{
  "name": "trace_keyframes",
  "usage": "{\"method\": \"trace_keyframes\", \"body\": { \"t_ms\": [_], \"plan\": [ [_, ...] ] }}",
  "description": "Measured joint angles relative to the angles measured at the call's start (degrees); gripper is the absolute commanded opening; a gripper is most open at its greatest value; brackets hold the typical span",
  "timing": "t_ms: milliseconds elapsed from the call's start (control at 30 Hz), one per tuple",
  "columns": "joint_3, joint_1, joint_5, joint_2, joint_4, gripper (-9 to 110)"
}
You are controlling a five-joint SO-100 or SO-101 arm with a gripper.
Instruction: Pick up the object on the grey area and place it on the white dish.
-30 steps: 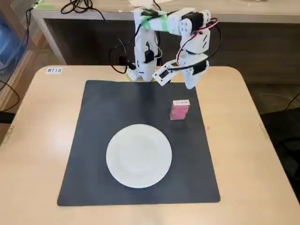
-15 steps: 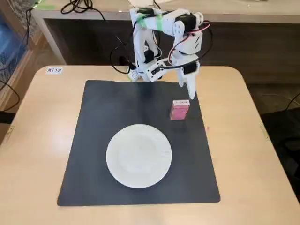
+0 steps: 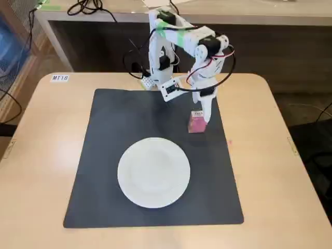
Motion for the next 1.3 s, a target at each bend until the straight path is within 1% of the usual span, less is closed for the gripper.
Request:
{"method": "trace_keyframes", "body": {
  "t_ms": [333,433,600,767,967,1200,1300],
  "plan": [
    [-6.0,0.0,-0.1,-11.0,-0.1,39],
    [-8.3,0.0,-0.1,-13.9,-0.1,36],
    [-9.4,0.0,0.5,-16.9,-0.5,26],
    [-9.4,0.7,0.5,-19.6,-3.5,15],
    [-9.7,1.8,0.0,-20.4,-4.7,6],
    [-10.7,3.4,-0.6,-20.1,-4.7,5],
    [-12.7,4.4,-1.3,-19.3,-2.9,4]
  ]
}}
